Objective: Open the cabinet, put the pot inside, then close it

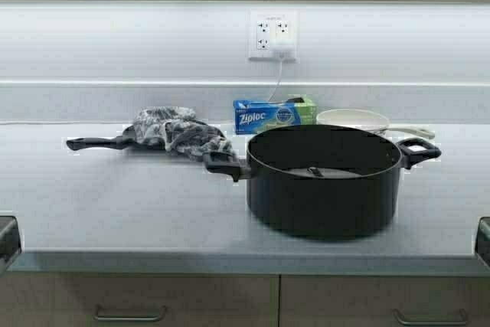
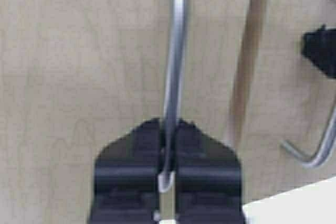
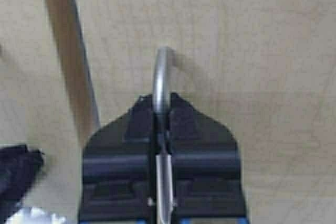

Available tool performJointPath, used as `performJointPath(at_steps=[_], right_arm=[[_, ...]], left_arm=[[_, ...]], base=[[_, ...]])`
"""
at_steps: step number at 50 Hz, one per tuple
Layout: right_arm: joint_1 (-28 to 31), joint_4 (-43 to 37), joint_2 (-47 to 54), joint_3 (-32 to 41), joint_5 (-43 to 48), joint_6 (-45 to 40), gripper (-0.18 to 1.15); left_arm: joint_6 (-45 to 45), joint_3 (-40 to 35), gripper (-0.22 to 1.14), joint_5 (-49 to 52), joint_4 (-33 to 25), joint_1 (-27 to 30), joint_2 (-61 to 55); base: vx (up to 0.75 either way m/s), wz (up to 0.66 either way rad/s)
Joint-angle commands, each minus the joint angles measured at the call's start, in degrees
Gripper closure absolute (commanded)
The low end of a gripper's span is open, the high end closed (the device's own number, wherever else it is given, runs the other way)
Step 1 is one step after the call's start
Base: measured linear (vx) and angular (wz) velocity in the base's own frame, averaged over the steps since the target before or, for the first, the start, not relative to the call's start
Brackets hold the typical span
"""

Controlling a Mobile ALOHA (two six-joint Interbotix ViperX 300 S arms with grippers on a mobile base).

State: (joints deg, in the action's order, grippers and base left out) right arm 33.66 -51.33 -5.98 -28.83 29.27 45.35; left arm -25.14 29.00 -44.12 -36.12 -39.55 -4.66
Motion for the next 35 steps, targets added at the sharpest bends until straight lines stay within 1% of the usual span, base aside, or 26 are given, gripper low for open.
performJointPath(at_steps=[1,6,15,22,27,35], right_arm=[[-0.6,0.1,-9.4,-4.7,-2.2,0.0,0.9],[-1.1,0.1,-13.4,-7.7,-5.7,0.5,0.9],[-4.7,0.2,-18.2,-11.1,-11.5,0.8,0.9],[-9.1,2.5,-20.6,-12.8,-17.8,0.7,0.9],[-12.1,4.3,-22.0,-13.6,-22.1,0.1,0.9],[-15.3,5.5,-25.0,-15.7,-24.5,-0.7,0.9]], left_arm=[[0.8,3.0,0.89,4.5,1.4,1.0,9.1],[0.9,5.4,0.89,8.3,2.4,1.6,12.4],[0.8,8.9,0.89,12.2,2.6,2.7,17.3],[0.7,11.7,0.89,16.8,2.8,5.0,21.4],[0.8,14.0,0.89,19.3,4.3,6.9,24.7],[0.8,16.0,0.89,25.0,6.3,10.8,29.4]], base=[[0.0,0.0],[-0.01,0.01],[-0.05,0.0],[-0.08,0.0],[-0.09,0.0],[-0.12,-0.01]])
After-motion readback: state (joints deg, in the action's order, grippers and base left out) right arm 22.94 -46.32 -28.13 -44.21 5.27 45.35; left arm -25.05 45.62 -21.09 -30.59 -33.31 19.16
